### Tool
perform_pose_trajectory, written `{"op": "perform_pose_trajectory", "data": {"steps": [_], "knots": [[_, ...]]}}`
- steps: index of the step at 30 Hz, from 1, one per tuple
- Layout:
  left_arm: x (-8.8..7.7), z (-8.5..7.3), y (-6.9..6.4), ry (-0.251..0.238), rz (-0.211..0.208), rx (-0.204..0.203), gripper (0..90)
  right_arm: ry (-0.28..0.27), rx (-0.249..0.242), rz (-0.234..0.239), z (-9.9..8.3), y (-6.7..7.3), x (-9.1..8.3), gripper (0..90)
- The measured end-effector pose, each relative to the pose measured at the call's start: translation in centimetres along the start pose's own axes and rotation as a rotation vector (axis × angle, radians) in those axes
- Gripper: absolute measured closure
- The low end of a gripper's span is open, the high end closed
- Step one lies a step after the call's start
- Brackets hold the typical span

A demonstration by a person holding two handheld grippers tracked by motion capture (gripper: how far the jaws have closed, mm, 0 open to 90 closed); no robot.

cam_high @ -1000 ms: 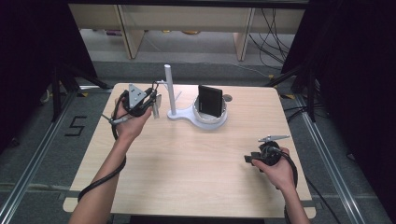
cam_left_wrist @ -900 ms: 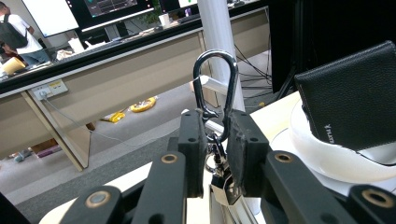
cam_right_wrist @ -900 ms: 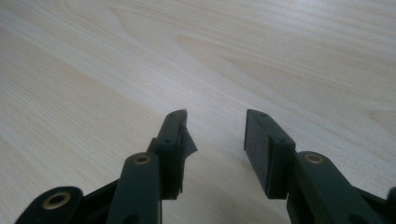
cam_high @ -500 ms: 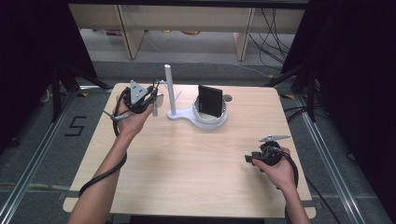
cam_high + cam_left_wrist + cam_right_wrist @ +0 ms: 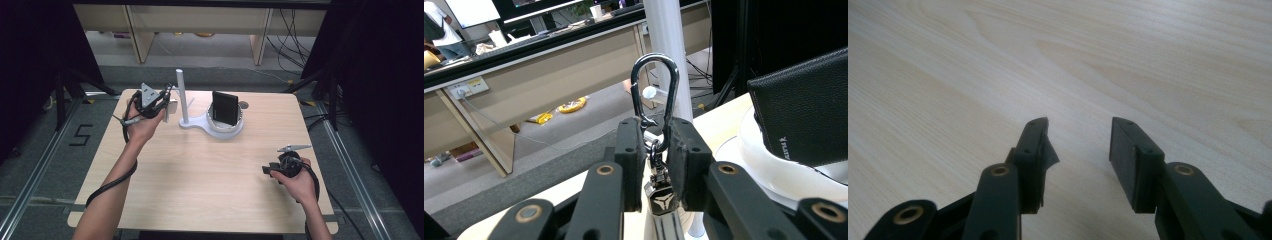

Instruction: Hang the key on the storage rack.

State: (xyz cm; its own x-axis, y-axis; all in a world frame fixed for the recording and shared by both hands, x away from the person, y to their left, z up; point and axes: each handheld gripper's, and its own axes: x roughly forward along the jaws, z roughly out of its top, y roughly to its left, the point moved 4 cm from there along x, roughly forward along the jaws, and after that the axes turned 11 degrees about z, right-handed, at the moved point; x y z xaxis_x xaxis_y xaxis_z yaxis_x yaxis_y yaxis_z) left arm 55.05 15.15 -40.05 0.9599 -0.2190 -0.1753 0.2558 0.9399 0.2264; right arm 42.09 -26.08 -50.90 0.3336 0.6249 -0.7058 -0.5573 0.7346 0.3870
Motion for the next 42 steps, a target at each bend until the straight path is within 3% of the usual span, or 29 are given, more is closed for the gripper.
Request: {"op": "perform_pose_trajectory", "data": {"steps": [4, 7, 9, 13, 42], "knots": [[0.2, -0.1, 0.0, 0.006, -0.003, 0.000, 75.8, 0.001, 0.001, -0.001, 0.0, 0.0, 0.0, 60.0], [0.3, -0.1, -0.1, 0.012, -0.004, 0.001, 75.8, -0.008, -0.025, -0.002, 0.0, -0.1, 0.0, 60.0], [0.3, -0.1, -0.1, 0.015, -0.006, 0.000, 75.8, -0.001, -0.001, 0.000, 0.0, 0.0, 0.0, 60.0], [0.5, -0.2, -0.2, 0.015, -0.007, -0.004, 75.7, 0.003, 0.002, 0.002, 0.0, 0.1, 0.0, 60.0], [1.4, -1.0, -0.9, 0.047, -0.022, -0.005, 75.6, 0.005, -0.001, 0.000, -0.1, 0.1, 0.0, 59.8]]}}
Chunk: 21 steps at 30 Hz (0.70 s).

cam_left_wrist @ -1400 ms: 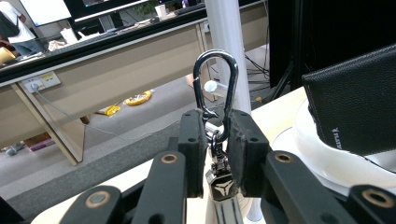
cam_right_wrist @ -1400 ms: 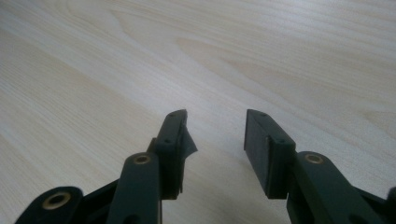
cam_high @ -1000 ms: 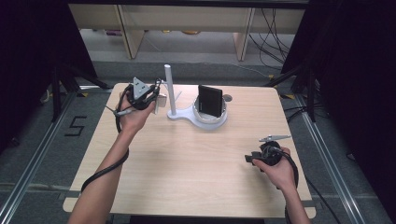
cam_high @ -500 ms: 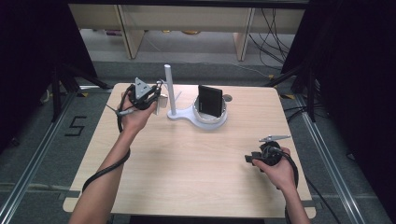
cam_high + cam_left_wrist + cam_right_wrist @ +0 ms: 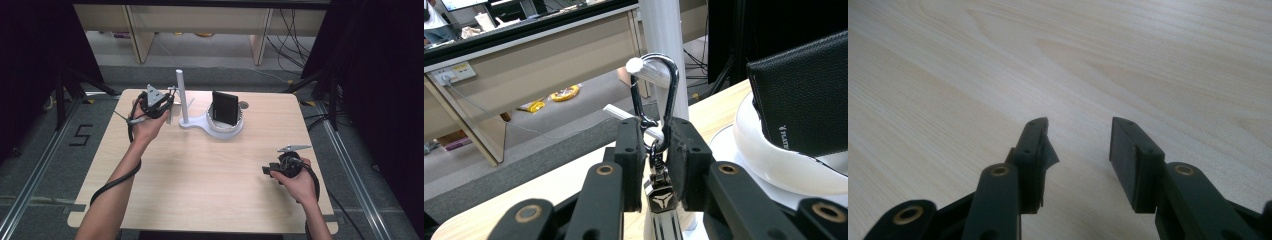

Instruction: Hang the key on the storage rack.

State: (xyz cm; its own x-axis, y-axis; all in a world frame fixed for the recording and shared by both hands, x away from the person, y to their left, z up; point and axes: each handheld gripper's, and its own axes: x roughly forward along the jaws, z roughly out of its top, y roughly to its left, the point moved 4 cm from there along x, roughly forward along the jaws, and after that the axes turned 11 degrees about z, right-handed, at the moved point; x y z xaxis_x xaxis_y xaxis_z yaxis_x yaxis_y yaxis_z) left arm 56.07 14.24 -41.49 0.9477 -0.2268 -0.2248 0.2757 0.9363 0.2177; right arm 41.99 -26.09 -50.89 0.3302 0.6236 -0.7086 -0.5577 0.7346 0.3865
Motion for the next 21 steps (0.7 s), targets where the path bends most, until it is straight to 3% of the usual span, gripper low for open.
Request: {"op": "perform_pose_trajectory", "data": {"steps": [15, 19, 21], "knots": [[0.42, -0.15, -0.22, 0.000, -0.006, -0.015, 74.0, -0.004, 0.001, -0.002, 0.00, 0.03, -0.05, 59.7], [0.32, -0.10, -0.29, -0.017, -0.007, -0.026, 68.7, -0.003, 0.007, 0.001, -0.02, 0.05, -0.11, 59.7], [0.16, -0.11, -0.22, -0.020, -0.005, -0.020, 65.7, -0.017, -0.022, -0.002, 0.06, -0.11, -0.09, 59.7]]}}
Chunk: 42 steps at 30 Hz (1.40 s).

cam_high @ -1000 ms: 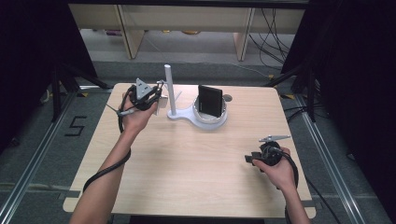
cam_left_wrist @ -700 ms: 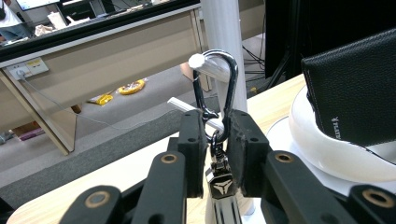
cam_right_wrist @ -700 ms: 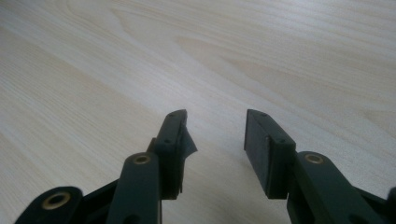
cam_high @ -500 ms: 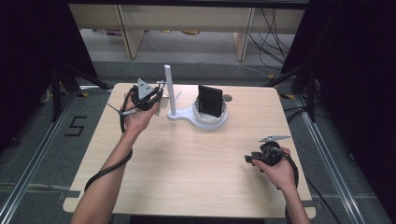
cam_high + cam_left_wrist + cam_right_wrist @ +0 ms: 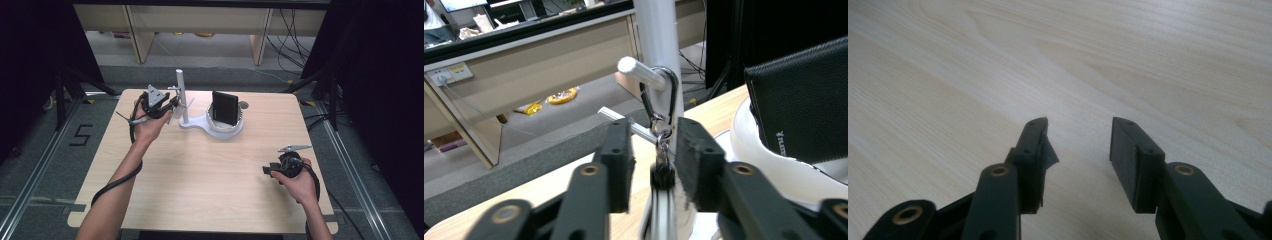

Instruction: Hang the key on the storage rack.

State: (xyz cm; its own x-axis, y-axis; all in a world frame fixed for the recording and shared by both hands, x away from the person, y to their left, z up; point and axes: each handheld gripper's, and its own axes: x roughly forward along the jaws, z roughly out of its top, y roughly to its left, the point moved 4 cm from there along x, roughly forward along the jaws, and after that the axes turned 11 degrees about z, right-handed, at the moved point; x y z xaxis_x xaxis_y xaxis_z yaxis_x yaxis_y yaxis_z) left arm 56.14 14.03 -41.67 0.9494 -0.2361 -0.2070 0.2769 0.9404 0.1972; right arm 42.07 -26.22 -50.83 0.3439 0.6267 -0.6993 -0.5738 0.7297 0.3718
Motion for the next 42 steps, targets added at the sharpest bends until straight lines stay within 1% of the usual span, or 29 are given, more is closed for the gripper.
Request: {"op": "perform_pose_trajectory", "data": {"steps": [3, 4, 5, 6, 7, 9, 10, 14, 15, 16, 17, 18, 19, 20, 21, 22, 23, 24, 25, 26, 27, 28, 29, 30, 31, 38, 39, 40, 42], "knots": [[-0.3, 0.0, 0.1, -0.004, -0.003, -0.001, 65.5, -0.003, 0.000, -0.001, 0.0, 0.0, 0.0, 59.7], [-0.5, 0.0, 0.1, -0.006, -0.004, 0.001, 65.2, -0.048, -0.003, -0.053, 0.1, 0.0, 0.3, 59.7], [-0.7, 0.0, 0.1, -0.011, -0.005, -0.002, 64.7, -0.034, 0.000, -0.053, 0.1, 0.0, 0.1, 59.7], [-0.9, 0.0, 0.1, -0.015, -0.005, 0.000, 64.1, -0.001, 0.004, -0.057, 0.0, 0.0, -0.1, 59.7], [-1.1, 0.0, 0.2, -0.016, -0.006, 0.004, 63.4, -0.001, 0.004, -0.058, 0.0, 0.0, -0.1, 59.6], [-1.6, -0.1, 0.3, -0.026, -0.008, -0.001, 61.6, 0.005, 0.028, -0.064, 0.0, 0.1, -0.2, 59.5], [-1.9, -0.1, 0.4, -0.035, -0.007, 0.001, 60.7, 0.005, 0.024, -0.063, 0.0, 0.1, -0.2, 59.5], [-3.1, -0.4, 0.8, -0.063, 0.004, 0.007, 55.5, 0.004, 0.036, -0.064, 0.0, 0.2, -0.2, 59.0], [-3.4, -0.5, 1.0, -0.065, 0.007, 0.010, 54.7, -0.018, 0.029, -0.067, 0.0, 0.1, 0.0, 58.9], [-3.8, -0.6, 1.1, -0.066, 0.008, 0.008, 53.8, -0.003, 0.034, -0.065, 0.0, 0.2, -0.2, 58.7], [-4.1, -0.7, 1.3, -0.066, 0.009, 0.005, 53.1, -0.014, 0.034, -0.061, 0.0, 0.2, -0.1, 58.7], [-4.4, -0.9, 1.4, -0.064, 0.011, 0.002, 52.3, -0.009, 0.031, -0.063, 0.0, 0.2, -0.1, 58.7], [-4.7, -1.1, 1.5, -0.063, 0.009, -0.013, 51.5, -0.011, 0.031, -0.063, 0.0, 0.2, -0.1, 58.7], [-5.0, -1.3, 1.7, -0.064, 0.011, -0.004, 50.7, -0.012, 0.024, -0.064, 0.1, 0.2, -0.1, 58.7], [-5.4, -1.5, 1.8, -0.055, 0.009, -0.011, 50.0, -0.023, 0.025, -0.066, 0.1, 0.1, 0.1, 58.7], [-5.6, -1.7, 1.9, -0.061, 0.008, -0.008, 49.4, -0.023, 0.024, -0.065, 0.1, 0.1, 0.1, 58.7], [-6.0, -2.0, 2.0, -0.054, 0.003, -0.013, 48.5, -0.023, 0.023, -0.067, 0.1, 0.1, 0.1, 58.7], [-6.3, -2.3, 2.1, -0.052, 0.000, -0.028, 47.8, -0.022, 0.022, -0.067, 0.1, 0.1, 0.1, 58.7], [-6.6, -2.5, 2.2, -0.054, -0.004, -0.034, 47.3, -0.023, 0.023, -0.067, 0.1, 0.1, 0.1, 58.6], [-7.0, -2.8, 2.2, -0.052, -0.001, -0.042, 47.1, -0.021, -0.001, -0.072, 0.0, -0.1, 0.1, 58.6], [-7.4, -3.1, 2.3, -0.049, 0.002, -0.042, 46.9, -0.002, 0.022, -0.057, 0.0, 0.1, 0.0, 58.6], [-7.8, -3.3, 2.4, -0.047, 0.007, -0.048, 46.6, 0.039, 0.023, -0.077, 0.0, 0.1, -0.3, 58.5], [-8.1, -3.6, 2.5, -0.049, 0.011, -0.047, 46.4, 0.008, -0.017, -0.057, 0.1, -0.1, 0.0, 58.5], [-8.4, -3.8, 2.5, -0.049, 0.015, -0.052, 46.2, 0.007, -0.002, -0.064, 0.1, 0.1, -0.1, 58.5], [-8.7, -4.1, 2.6, -0.048, 0.017, -0.048, 46.2, 0.007, 0.025, -0.064, 0.0, 0.3, -0.1, 58.5], [-10.9, -6.6, 2.8, -0.029, 0.032, -0.059, 45.4, 0.011, 0.025, -0.071, 0.0, 0.3, 0.0, 58.3], [-11.2, -7.1, 2.8, -0.033, 0.037, -0.065, 45.4, 0.031, 0.022, -0.072, 0.0, 0.2, 0.0, 58.3], [-11.6, -7.5, 2.8, -0.034, 0.043, -0.063, 45.4, 0.041, 0.026, -0.055, 0.0, 0.3, -0.1, 58.3], [-12.2, -8.5, 2.8, -0.032, 0.051, -0.071, 45.4, 0.039, 0.026, -0.058, 0.0, 0.3, -0.1, 58.3]]}}
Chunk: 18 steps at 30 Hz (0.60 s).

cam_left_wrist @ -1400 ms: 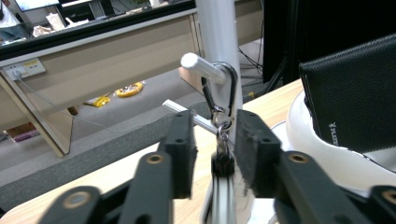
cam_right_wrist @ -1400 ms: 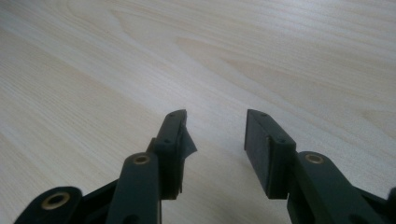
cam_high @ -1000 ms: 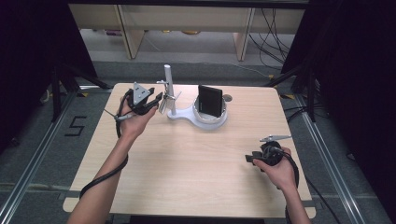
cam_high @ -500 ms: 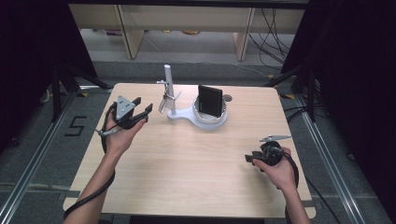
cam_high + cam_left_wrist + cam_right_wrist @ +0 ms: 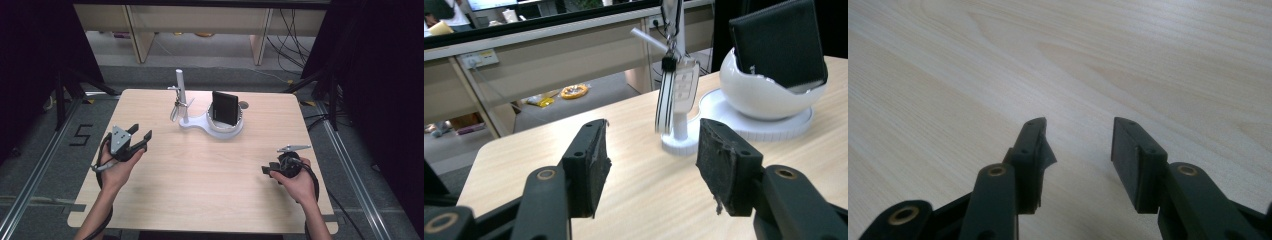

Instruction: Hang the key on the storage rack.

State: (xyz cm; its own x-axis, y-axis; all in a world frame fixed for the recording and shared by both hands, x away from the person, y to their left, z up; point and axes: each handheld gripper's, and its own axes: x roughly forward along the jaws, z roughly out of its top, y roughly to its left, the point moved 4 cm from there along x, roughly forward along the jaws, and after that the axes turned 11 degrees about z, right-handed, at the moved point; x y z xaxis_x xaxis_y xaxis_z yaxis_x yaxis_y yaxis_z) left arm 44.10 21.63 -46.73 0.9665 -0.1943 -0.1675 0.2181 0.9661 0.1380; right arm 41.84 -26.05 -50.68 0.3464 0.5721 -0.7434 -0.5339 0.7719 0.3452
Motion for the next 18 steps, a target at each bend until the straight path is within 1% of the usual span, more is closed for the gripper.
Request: {"op": "perform_pose_trajectory", "data": {"steps": [3, 5, 6, 7, 8, 9, 10, 11, 12, 13, 14, 15, 16, 17, 18], "knots": [[-0.9, -1.6, -0.1, 0.002, 0.009, -0.007, 45.4, 0.003, -0.008, 0.006, 0.0, 0.0, 0.0, 58.2], [-1.5, -2.8, -0.1, 0.016, 0.009, -0.009, 45.4, -0.024, -0.053, 0.001, 0.1, -0.2, 0.2, 58.1], [-1.8, -3.4, -0.1, 0.030, 0.014, -0.016, 45.4, -0.028, -0.039, -0.001, 0.0, -0.1, 0.2, 58.0], [-2.0, -4.0, -0.2, 0.039, 0.015, -0.020, 45.4, -0.038, -0.036, 0.005, 0.0, 0.0, 0.3, 57.9], [-2.1, -4.5, -0.2, 0.042, 0.016, -0.028, 45.3, -0.027, -0.030, -0.002, 0.0, 0.0, 0.3, 57.8], [-2.3, -4.9, -0.2, 0.057, 0.020, -0.031, 45.3, -0.029, -0.009, -0.010, 0.0, 0.1, 0.3, 57.7], [-2.4, -5.3, -0.3, 0.058, 0.019, -0.034, 45.2, -0.012, -0.010, -0.007, 0.0, 0.1, 0.3, 57.5], [-2.6, -5.6, -0.3, 0.061, 0.025, -0.034, 45.2, -0.030, -0.043, -0.004, 0.1, 0.1, 0.4, 57.5], [-2.7, -5.8, -0.4, 0.060, 0.032, -0.036, 45.2, -0.031, -0.022, -0.004, 0.0, 0.2, 0.5, 57.3], [-2.8, -6.0, -0.4, 0.053, 0.039, -0.048, 45.2, -0.024, -0.013, 0.000, 0.0, 0.3, 0.4, 57.2], [-2.9, -6.1, -0.4, 0.059, 0.049, -0.057, 45.2, -0.024, -0.039, -0.001, 0.0, 0.2, 0.5, 57.2], [-3.0, -6.2, -0.4, 0.060, 0.048, -0.066, 45.2, -0.035, -0.043, 0.004, 0.0, 0.2, 0.5, 57.2], [-2.9, -6.3, -0.5, 0.057, 0.046, -0.068, 45.1, -0.038, -0.042, 0.005, 0.0, 0.2, 0.5, 57.2], [-2.9, -6.3, -0.5, 0.056, 0.046, -0.072, 45.0, -0.052, -0.027, 0.001, 0.0, 0.1, 0.6, 57.2], [-2.9, -6.3, -0.5, 0.064, 0.048, -0.071, 45.0, -0.010, -0.028, 0.008, -0.1, 0.1, 0.3, 57.2]]}}
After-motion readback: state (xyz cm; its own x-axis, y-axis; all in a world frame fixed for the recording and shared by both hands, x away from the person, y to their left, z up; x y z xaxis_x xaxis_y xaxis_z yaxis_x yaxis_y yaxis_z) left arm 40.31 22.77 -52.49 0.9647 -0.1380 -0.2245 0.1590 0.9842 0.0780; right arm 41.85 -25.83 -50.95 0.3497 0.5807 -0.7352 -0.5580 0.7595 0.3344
